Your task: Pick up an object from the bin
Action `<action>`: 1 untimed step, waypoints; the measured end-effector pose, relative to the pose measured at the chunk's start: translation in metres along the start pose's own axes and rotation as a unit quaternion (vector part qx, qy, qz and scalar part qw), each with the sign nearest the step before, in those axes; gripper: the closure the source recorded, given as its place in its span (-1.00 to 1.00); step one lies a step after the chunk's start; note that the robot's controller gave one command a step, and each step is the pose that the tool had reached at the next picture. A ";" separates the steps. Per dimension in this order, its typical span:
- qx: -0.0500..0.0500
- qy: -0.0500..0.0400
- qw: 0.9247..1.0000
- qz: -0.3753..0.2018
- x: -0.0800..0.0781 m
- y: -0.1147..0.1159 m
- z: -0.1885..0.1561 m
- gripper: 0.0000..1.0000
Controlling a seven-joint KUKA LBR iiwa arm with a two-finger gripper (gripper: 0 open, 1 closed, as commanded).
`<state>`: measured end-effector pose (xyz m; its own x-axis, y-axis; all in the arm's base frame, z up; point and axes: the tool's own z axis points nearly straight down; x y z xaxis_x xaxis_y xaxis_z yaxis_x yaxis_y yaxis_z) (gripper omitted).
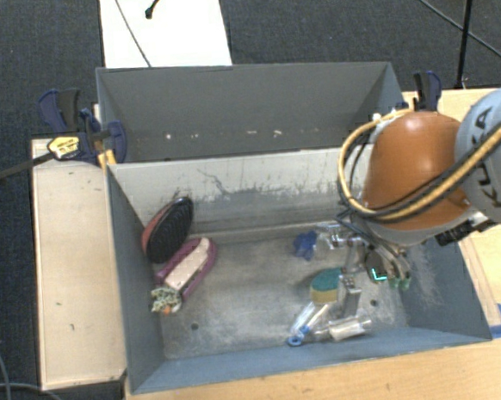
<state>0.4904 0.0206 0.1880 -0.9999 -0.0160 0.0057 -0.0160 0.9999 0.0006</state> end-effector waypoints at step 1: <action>-0.001 -0.002 1.000 -0.012 -0.015 -0.041 0.119 -1.00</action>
Offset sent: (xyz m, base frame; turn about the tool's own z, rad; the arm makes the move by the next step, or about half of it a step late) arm 0.0147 -0.0404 -0.1180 -0.0265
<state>0.5058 -0.0200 0.0689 -0.9992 -0.0398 0.0018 -0.0398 0.9992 0.0019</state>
